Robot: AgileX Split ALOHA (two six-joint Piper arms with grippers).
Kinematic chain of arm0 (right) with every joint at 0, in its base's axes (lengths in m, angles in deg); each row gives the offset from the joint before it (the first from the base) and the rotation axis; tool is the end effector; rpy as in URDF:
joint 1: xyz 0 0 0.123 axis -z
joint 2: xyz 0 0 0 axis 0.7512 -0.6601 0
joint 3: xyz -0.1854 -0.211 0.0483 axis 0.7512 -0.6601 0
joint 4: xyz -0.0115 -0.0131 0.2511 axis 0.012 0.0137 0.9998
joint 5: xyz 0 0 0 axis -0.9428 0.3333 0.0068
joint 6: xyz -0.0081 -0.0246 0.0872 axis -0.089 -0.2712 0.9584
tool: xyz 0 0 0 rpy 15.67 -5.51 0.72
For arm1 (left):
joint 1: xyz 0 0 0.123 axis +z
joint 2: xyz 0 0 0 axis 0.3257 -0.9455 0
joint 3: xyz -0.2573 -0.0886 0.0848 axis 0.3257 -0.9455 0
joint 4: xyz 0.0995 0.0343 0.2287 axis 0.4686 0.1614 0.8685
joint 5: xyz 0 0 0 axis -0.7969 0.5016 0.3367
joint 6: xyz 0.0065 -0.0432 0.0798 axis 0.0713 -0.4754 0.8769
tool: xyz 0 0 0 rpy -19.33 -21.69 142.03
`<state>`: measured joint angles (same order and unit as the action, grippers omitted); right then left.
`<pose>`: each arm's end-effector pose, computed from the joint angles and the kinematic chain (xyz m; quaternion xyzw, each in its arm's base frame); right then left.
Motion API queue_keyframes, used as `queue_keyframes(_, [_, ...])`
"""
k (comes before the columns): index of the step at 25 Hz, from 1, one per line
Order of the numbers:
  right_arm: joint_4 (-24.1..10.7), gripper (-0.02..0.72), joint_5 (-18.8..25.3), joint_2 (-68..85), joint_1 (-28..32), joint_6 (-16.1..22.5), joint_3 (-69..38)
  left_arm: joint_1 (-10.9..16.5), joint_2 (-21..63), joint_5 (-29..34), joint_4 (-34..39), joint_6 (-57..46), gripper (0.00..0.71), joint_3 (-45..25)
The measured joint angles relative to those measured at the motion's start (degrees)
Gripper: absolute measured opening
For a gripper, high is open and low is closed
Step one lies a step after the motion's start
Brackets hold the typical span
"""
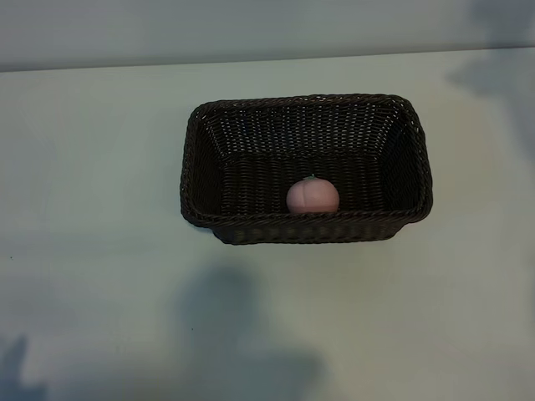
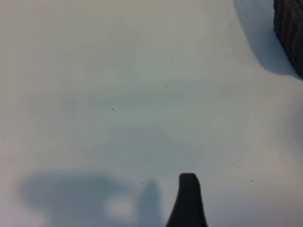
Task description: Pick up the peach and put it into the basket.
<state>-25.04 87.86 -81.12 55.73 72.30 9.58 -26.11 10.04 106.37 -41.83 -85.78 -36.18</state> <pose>0.2890 -0.0405 0.4316 0.0849 0.9438 -0.0383 0.3170 -0.0071 0.0023 0.2751 0.0410 0.8567 -0.0304 0.5132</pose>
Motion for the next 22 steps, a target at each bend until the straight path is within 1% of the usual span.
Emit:
queue_keyframes(5, [0.05, 0.597, -0.41, 12.33, 0.00, 0.00, -6.94, 0.00, 0.00, 0.00, 0.00, 0.00, 0.588, 0.00])
queue_keyframes(10, [0.40, 0.597, -6.04, 25.97, 0.00, 0.00, -18.25, 0.00, 0.00, 0.00, 0.00, 0.00, 0.588, 0.00])
queue_keyframes(13, [0.40, 0.596, -8.53, 35.33, 0.00, 0.00, -23.68, 0.00, 0.00, 0.00, 0.00, 0.00, 0.588, 0.00])
queue_keyframes(22, [0.35, 0.596, -11.42, 54.11, 0.00, 0.23, -37.41, 0.00, 0.00, 0.00, 0.00, -0.10, 0.588, 0.00])
